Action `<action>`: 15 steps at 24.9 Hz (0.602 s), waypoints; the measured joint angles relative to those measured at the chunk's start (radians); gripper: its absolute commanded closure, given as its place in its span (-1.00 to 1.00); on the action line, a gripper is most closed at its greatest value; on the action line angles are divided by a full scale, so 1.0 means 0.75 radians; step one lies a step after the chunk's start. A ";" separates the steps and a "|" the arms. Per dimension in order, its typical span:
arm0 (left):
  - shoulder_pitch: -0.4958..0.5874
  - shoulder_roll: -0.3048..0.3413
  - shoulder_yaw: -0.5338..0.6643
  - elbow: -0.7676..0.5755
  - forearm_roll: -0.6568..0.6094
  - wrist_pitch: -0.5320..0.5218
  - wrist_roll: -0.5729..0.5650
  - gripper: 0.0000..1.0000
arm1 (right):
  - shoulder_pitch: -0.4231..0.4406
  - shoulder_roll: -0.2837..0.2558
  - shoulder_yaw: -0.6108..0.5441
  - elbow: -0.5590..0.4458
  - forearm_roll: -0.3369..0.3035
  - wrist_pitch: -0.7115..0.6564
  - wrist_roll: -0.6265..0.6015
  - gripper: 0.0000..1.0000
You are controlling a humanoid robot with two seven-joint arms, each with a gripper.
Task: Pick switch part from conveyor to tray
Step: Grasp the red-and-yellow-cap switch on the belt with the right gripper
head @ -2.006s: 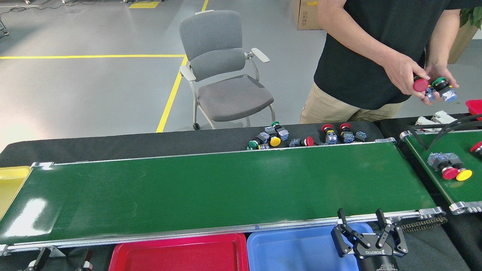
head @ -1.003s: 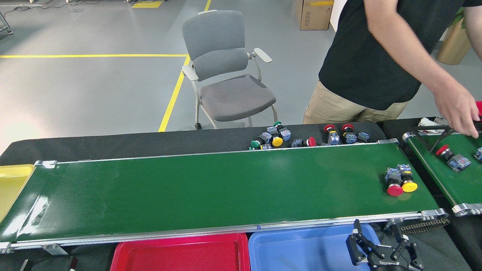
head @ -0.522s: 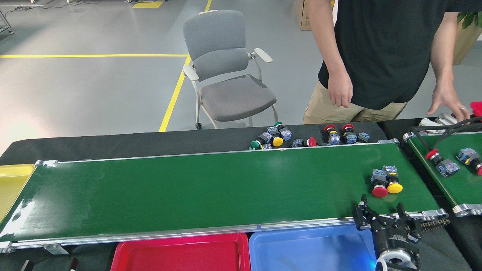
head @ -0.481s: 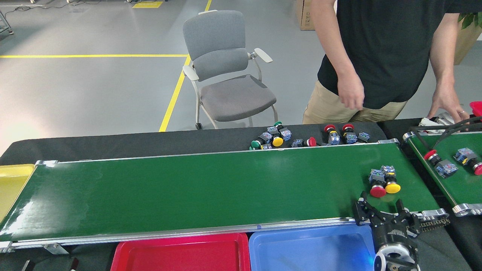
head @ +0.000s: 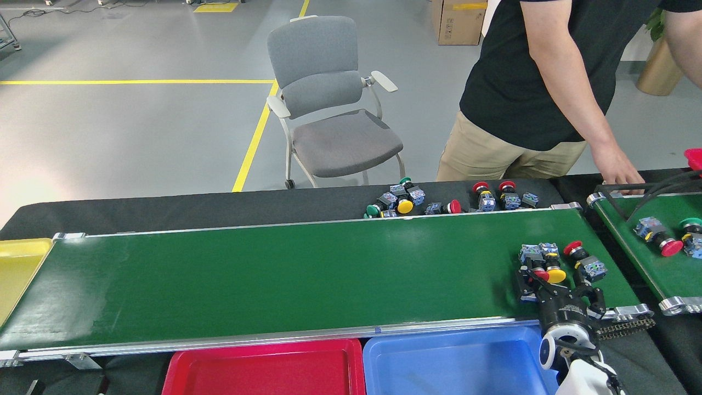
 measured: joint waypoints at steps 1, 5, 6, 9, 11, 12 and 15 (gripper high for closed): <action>0.000 0.000 0.000 0.000 0.000 -0.001 0.000 -1.00 | -0.004 -0.001 0.018 0.013 0.002 0.004 -0.008 0.01; 0.000 0.000 0.000 0.001 0.000 -0.002 0.000 -1.00 | -0.014 -0.040 0.090 0.026 -0.009 -0.012 -0.013 0.49; 0.000 0.000 0.000 0.002 0.000 -0.002 0.000 -1.00 | -0.015 -0.041 0.098 0.026 -0.013 -0.024 -0.013 0.50; 0.000 0.000 0.001 0.002 0.000 -0.002 0.000 -1.00 | -0.015 -0.043 0.101 0.012 -0.017 -0.050 -0.014 0.50; 0.000 0.000 0.003 0.002 0.000 -0.002 0.000 -1.00 | -0.014 -0.043 0.101 -0.034 -0.018 -0.070 -0.010 0.50; 0.000 0.000 0.004 0.002 0.000 -0.002 0.000 -1.00 | -0.010 -0.043 0.102 -0.081 -0.019 -0.082 -0.008 0.50; 0.000 0.000 0.007 0.003 0.000 -0.007 0.000 -1.00 | 0.053 -0.043 0.114 -0.276 -0.019 -0.166 0.002 0.49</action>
